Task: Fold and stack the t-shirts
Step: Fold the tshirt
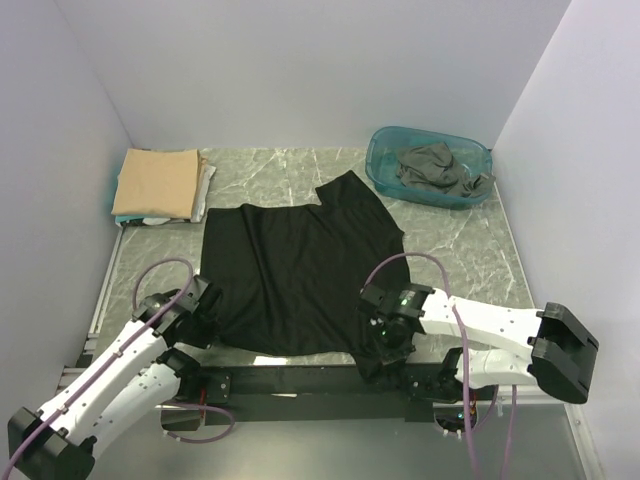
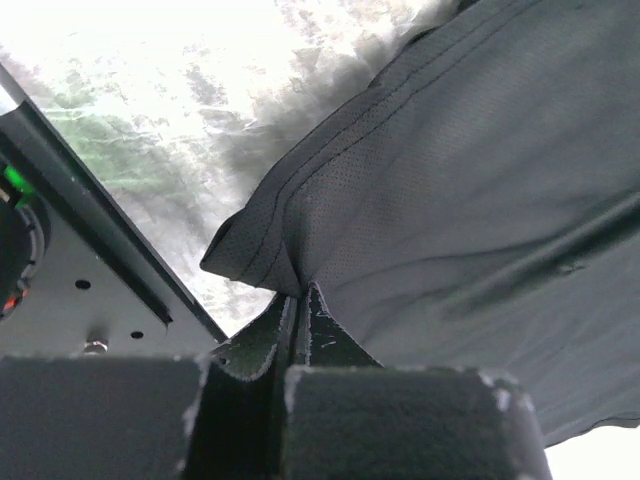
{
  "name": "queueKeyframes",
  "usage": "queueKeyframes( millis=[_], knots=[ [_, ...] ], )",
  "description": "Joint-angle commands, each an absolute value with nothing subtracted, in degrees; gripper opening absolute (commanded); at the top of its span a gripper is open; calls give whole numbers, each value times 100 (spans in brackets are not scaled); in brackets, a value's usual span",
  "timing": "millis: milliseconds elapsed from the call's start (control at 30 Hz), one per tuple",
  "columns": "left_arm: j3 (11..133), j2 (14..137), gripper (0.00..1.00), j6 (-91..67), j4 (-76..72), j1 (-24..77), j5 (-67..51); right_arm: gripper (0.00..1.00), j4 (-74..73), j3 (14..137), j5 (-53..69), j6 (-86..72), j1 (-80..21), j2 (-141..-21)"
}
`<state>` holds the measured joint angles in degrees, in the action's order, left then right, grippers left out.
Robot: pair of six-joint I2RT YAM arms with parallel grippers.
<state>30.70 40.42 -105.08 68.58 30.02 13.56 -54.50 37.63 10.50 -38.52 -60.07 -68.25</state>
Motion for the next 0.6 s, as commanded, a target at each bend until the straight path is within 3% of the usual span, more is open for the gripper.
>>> queueKeyframes(
  millis=[0,567],
  knots=[
    [3515,4087,1,-10881,7294,3050,1652,0,-5748,4104,853,-3473,-5494,-6566],
    [3718,4219,1,-11593,7849,3164,1652,0,-6012,4720,1450,-2373,-4958,-6864]
  ],
)
